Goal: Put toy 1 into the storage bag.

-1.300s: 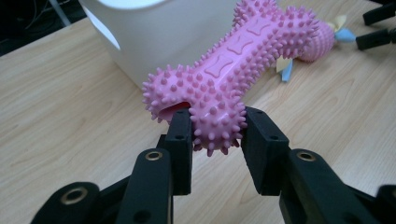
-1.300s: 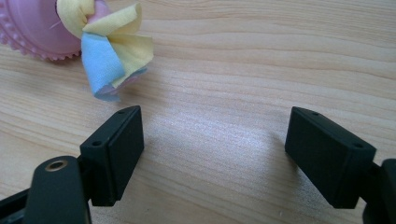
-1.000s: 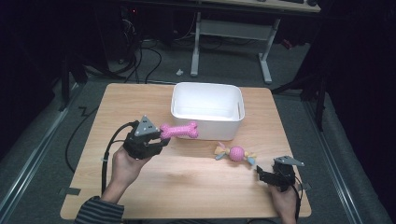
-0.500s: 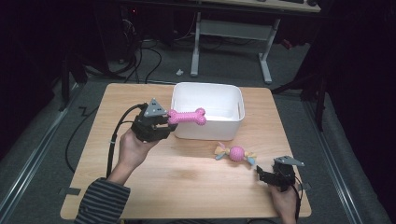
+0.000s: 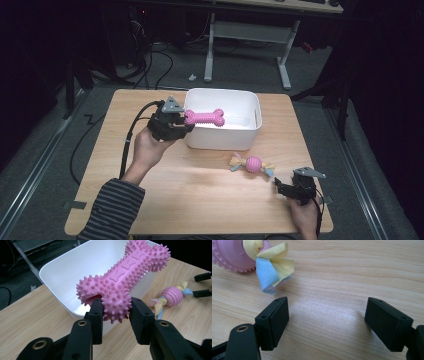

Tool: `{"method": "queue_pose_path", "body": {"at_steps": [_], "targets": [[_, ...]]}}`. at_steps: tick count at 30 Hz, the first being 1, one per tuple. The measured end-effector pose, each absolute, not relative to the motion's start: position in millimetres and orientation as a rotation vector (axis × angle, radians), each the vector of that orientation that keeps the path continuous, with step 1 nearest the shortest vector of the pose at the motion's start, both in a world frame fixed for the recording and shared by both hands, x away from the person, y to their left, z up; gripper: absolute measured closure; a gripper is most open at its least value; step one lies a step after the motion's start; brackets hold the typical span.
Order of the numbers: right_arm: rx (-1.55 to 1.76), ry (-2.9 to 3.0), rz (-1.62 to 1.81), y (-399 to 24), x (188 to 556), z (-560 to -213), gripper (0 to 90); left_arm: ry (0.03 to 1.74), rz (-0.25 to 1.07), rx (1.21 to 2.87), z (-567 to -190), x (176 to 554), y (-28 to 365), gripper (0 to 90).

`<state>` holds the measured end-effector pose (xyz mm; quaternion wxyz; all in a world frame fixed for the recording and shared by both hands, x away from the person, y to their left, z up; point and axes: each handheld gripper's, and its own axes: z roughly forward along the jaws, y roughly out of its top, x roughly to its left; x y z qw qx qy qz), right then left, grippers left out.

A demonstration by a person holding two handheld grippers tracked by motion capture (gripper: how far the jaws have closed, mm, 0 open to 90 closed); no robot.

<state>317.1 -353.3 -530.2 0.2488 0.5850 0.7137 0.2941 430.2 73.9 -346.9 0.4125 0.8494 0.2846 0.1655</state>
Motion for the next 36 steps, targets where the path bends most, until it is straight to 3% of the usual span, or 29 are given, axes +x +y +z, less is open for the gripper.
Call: {"method": "queue_pose_path", "body": {"at_steps": [36], "targets": [[1.593,1.948,0.806,-353.4,317.1,-530.1,19.5,0.684,0.397,2.258,-353.8,474.8,32.4,64.8]]}}
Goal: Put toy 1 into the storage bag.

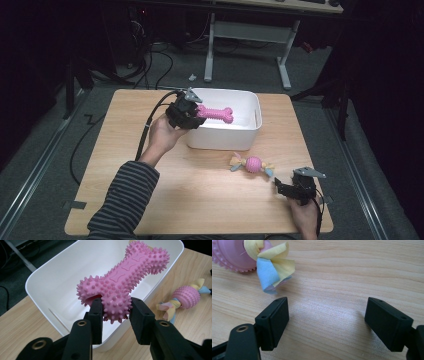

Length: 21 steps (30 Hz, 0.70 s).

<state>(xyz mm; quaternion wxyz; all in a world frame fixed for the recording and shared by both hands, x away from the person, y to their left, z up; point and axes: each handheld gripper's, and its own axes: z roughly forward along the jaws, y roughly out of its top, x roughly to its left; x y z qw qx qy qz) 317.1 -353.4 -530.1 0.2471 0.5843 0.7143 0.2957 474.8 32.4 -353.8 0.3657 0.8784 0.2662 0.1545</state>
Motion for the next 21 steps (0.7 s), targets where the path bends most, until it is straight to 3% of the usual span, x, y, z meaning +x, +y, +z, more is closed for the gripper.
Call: {"method": "queue_pose_path", "body": {"at_steps": [21], "targets": [[1.590,1.952,0.807,-353.3,317.1,-530.1,19.5,0.672,0.315,2.308,-362.6,487.6,14.9,64.5]]}}
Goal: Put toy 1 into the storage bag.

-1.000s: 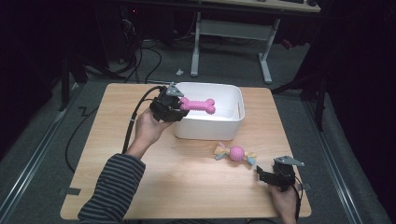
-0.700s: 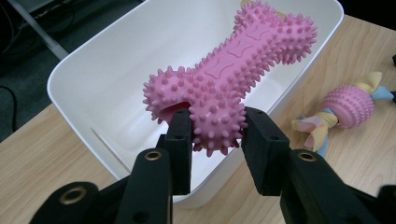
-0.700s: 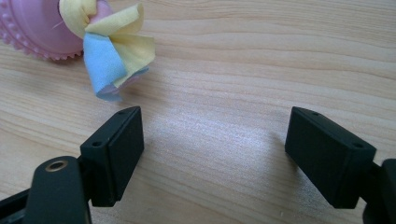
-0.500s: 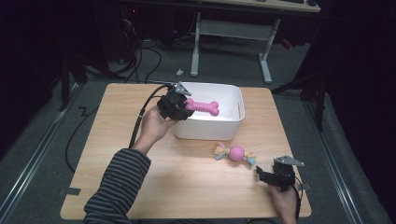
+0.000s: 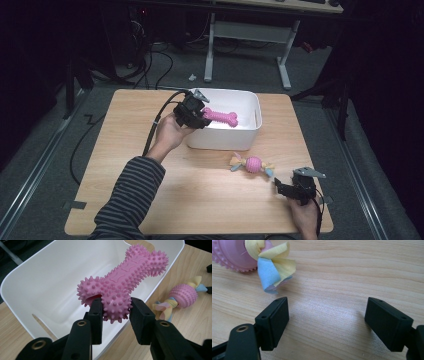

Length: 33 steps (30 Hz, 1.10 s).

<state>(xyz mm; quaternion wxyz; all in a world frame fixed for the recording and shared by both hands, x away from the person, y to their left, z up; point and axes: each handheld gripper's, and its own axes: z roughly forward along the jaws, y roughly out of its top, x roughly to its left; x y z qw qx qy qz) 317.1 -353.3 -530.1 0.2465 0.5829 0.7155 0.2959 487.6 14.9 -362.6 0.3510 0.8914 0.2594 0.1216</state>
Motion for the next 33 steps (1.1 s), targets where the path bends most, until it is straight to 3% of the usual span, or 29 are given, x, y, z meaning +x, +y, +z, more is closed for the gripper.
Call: {"method": "queue_pose_path", "body": {"at_steps": [22,33], "targets": [[1.590,1.952,0.807,-353.3,317.1,-530.1,19.5,0.710,0.264,2.309,-368.6,494.4,13.1,63.8],[1.590,1.952,0.807,-353.3,317.1,-530.1,19.5,0.730,0.285,2.191,-355.5,487.1,24.4,47.9]]}}
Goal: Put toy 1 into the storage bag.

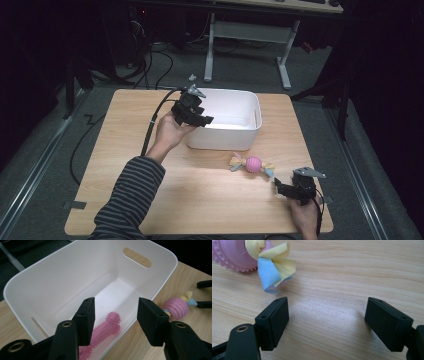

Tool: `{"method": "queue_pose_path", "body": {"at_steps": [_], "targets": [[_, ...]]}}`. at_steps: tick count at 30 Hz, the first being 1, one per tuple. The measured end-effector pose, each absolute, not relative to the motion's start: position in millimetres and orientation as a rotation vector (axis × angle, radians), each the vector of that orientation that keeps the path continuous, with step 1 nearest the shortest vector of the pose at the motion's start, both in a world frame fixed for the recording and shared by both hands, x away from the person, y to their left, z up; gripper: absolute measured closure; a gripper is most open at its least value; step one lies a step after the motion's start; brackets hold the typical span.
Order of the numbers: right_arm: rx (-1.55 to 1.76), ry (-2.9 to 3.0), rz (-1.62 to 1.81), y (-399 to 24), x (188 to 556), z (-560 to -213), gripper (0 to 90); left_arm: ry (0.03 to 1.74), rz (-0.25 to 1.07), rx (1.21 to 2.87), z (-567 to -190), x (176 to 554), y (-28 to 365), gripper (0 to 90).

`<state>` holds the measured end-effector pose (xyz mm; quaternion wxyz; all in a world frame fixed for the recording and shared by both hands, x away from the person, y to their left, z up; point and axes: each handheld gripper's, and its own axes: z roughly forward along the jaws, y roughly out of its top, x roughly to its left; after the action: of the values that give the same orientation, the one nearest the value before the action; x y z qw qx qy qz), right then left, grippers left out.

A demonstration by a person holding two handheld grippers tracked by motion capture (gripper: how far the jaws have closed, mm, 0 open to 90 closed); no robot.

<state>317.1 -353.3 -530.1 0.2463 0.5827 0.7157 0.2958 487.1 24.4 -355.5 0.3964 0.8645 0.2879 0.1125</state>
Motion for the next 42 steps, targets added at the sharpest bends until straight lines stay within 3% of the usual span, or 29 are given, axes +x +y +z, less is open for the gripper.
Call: {"method": "queue_pose_path", "body": {"at_steps": [8,42], "targets": [[1.588,1.953,0.806,-353.3,317.1,-530.1,19.5,0.751,0.315,2.133,-349.4,475.3,44.2,39.8],[1.578,1.958,0.809,-352.7,317.0,-530.4,19.6,0.947,0.383,1.977,-368.1,420.7,131.3,35.6]]}}
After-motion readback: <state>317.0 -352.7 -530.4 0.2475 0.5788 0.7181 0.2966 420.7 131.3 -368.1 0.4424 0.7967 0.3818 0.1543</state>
